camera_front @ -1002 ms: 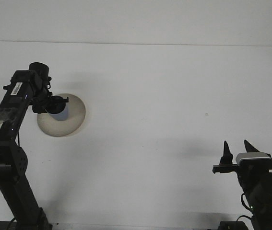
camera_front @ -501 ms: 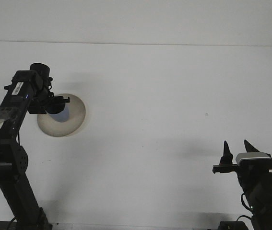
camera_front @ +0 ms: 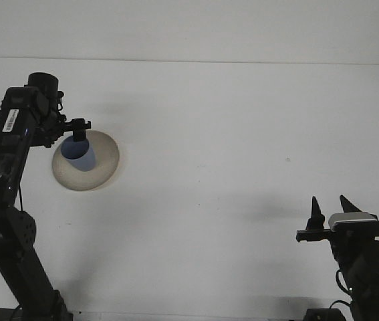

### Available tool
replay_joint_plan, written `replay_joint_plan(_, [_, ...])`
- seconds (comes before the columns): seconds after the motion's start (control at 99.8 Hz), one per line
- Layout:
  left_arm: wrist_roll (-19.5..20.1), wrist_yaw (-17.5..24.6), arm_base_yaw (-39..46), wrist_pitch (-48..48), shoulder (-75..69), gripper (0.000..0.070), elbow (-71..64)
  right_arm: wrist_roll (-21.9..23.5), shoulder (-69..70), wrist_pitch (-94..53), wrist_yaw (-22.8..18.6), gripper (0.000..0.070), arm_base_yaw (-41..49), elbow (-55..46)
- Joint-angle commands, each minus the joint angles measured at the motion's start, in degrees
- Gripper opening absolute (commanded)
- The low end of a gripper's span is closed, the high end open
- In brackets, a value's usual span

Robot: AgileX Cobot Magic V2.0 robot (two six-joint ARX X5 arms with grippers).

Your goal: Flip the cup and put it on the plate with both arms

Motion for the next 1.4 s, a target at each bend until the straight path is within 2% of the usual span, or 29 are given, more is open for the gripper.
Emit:
replay_joint_plan(0.0, [-0.2, 0.1, 0.2, -0.9, -2.2, 0.0476, 1.5, 0.4, 0.3, 0.5, 0.0, 0.0415, 0.1, 0.5])
replay_joint_plan(0.281, [-1.3, 0.1, -1.1, -1.6, -11.6, 0.0476, 0.9, 0.4, 0.3, 0.4, 0.0, 0.0415, 0.1, 0.5])
replay_joint_plan(0.471, [-1.5, 0.1, -4.5, 3.3, -21.0, 0.0476, -5.3, 0.4, 0.3, 0.5, 0.0, 0.0415, 0.1, 0.5])
replay_joint_plan(0.812, [-1.2, 0.1, -9.3, 17.6, -41.4, 0.0475, -28.3, 0.4, 0.3, 0.5, 0.0, 0.0415, 0.1, 0.5])
replay_joint_plan(1.193, [-0.5, 0.1, -9.5, 40.2, -66.3, 0.0475, -59.6, 0.4, 0.3, 0.5, 0.0, 0.0415, 0.1, 0.5])
replay_joint_plan(1.393, [1.0, 0.1, -9.5, 46.9, -77.0, 0.0475, -71.6, 0.4, 0.3, 0.5, 0.0, 0.0415, 0.1, 0.5])
